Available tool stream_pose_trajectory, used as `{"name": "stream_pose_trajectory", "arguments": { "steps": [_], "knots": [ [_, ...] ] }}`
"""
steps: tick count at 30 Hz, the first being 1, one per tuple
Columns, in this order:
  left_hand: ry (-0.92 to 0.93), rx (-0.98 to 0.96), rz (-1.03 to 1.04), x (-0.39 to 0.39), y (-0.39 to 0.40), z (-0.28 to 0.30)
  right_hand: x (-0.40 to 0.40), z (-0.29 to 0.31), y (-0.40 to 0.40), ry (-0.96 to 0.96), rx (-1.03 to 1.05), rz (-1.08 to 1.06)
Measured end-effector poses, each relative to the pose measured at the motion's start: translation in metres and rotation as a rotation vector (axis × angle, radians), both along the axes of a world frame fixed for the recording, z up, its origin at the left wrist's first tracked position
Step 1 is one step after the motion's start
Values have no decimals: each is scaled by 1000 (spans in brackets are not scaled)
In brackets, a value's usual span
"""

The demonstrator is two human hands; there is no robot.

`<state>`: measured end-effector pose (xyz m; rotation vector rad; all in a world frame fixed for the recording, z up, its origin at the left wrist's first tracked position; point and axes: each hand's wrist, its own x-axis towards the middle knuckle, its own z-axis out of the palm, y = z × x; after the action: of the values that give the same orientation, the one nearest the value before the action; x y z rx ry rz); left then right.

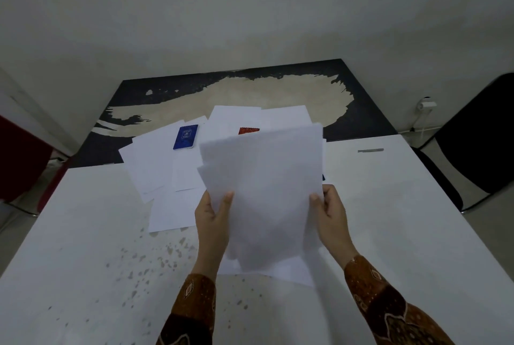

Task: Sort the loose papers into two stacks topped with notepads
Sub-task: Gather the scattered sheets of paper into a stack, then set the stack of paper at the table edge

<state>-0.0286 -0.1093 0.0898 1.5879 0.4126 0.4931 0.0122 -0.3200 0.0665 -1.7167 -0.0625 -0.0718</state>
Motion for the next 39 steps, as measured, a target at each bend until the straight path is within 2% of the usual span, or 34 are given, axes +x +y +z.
{"name": "stream_pose_trajectory", "arguments": {
  "steps": [5,11,17,22,25,29,31,36,39],
  "knots": [
    [-63,10,168,0,-11,5,-12,-2,16,-65,-32,-51],
    [-56,40,124,-2,-24,-8,-26,-13,31,13,70,-68],
    [40,64,93,-7,-29,-31,-37,-32,34,130,152,-39],
    [66,103,125,-6,-36,-31,-36,-35,36,153,76,-92],
    [38,148,145,-1,-40,-22,-34,-24,22,86,12,-175],
    [-13,205,59,6,-73,-22,-39,-21,-28,48,-64,-305],
    [39,198,-49,7,-114,-30,-46,-27,-72,91,-137,-358],
    [314,86,-231,-7,-220,-73,-65,-52,-187,229,-402,-428],
    [483,25,-316,-21,-273,-95,-76,-72,-239,389,-576,-413]
  ]
}}
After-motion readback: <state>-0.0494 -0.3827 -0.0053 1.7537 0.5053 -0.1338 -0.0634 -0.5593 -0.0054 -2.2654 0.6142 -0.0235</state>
